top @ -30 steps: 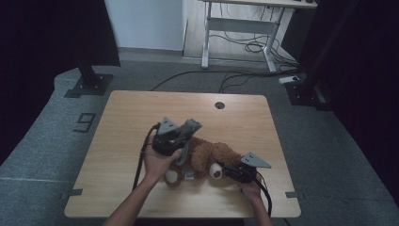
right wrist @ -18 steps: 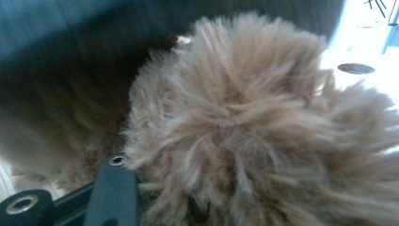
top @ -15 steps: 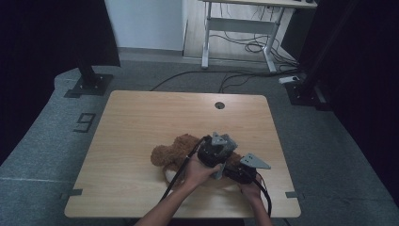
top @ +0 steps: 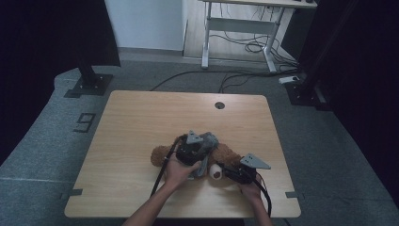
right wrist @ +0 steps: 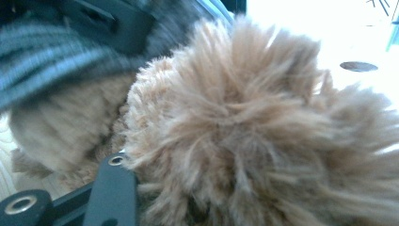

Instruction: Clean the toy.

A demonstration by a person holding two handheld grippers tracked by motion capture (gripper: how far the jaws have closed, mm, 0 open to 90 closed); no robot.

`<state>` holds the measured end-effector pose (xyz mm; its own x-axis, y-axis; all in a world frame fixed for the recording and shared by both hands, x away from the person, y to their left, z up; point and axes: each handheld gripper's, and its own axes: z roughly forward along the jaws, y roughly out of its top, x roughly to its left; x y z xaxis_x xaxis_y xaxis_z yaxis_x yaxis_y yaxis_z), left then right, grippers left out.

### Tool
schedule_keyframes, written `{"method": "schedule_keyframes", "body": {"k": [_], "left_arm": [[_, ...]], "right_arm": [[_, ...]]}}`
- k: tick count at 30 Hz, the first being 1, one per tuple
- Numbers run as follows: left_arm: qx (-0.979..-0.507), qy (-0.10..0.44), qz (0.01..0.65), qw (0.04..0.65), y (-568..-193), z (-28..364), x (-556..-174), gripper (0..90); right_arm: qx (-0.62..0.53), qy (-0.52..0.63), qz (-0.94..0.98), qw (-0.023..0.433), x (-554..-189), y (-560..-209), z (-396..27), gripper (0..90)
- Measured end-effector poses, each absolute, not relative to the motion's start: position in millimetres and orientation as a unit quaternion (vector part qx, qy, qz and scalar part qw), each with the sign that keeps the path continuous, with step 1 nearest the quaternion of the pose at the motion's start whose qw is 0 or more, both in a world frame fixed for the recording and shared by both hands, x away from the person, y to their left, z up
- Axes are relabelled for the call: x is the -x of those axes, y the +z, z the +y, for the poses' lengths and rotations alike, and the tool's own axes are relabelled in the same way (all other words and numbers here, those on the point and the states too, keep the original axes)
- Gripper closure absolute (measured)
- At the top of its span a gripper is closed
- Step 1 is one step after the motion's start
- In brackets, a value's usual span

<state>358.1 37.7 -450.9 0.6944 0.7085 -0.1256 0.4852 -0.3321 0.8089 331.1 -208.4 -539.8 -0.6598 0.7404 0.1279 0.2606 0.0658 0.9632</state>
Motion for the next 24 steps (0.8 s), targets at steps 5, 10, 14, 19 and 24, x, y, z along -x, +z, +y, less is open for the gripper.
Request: {"method": "schedule_keyframes", "body": {"k": [5,10,14,19,24], "left_arm": [[-0.793,0.128,0.405,0.438,-455.3,77.3,-365.5,78.0],[-0.776,0.143,0.425,0.443,-461.3,107.2,-362.5,77.9],[-0.766,0.147,0.446,0.438,-468.3,128.2,-361.7,77.9],[-0.759,0.147,0.467,0.43,-477.6,146.2,-361.8,78.0],[-0.757,0.154,0.476,0.42,-484.2,156.4,-361.7,77.9]], "right_arm": [[-0.36,0.586,0.698,0.201,-331.7,-540.3,-209.7,45.7],[-0.358,0.587,0.698,0.201,-331.8,-540.5,-209.2,45.7],[-0.359,0.587,0.697,0.201,-331.6,-540.5,-209.0,45.7],[-0.359,0.588,0.697,0.2,-332.0,-540.6,-209.3,45.6],[-0.358,0.589,0.696,0.198,-332.3,-540.9,-209.3,45.5]]}}
